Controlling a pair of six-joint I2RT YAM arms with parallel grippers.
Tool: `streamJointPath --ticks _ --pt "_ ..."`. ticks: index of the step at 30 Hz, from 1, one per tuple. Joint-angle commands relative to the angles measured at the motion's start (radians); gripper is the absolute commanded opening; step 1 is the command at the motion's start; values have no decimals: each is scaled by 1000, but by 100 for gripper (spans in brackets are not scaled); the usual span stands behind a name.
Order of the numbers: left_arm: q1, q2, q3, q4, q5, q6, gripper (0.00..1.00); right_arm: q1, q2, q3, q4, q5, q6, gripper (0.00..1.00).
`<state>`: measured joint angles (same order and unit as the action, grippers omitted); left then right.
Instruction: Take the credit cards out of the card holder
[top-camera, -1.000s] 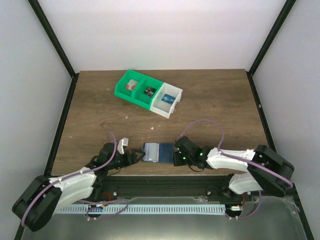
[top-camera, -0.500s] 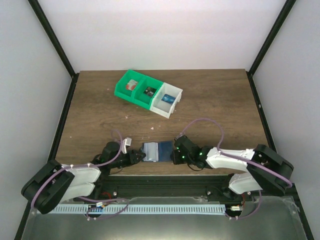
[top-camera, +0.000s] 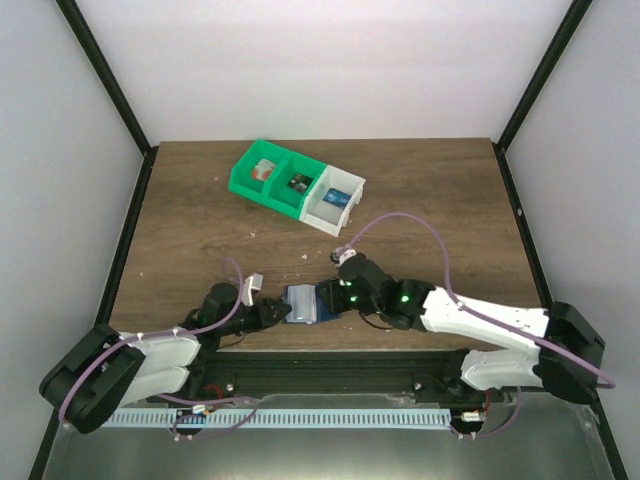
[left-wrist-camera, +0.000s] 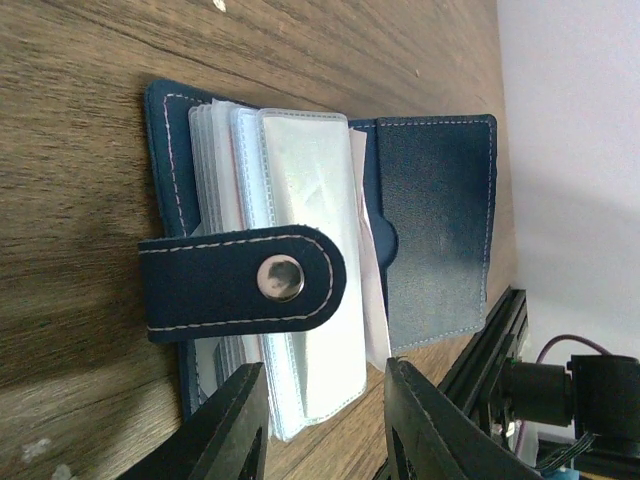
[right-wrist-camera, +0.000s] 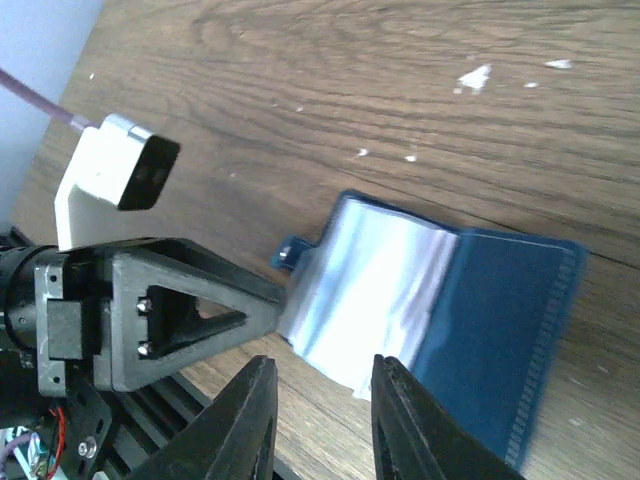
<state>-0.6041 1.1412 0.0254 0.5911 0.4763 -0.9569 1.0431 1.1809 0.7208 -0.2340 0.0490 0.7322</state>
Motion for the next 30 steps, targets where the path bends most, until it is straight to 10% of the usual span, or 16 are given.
streamJointPath --ticks 1,17,30 --pt "-2 -11 1 22 1 10 35 35 144 86 68 -31 -20 28" --pt "-1 -144 28 -227 -136 18 53 -24 432 -3 210 -6 -32 18" --pt "0 30 14 54 -50 29 73 -73 436 -131 321 -94 -17 14"
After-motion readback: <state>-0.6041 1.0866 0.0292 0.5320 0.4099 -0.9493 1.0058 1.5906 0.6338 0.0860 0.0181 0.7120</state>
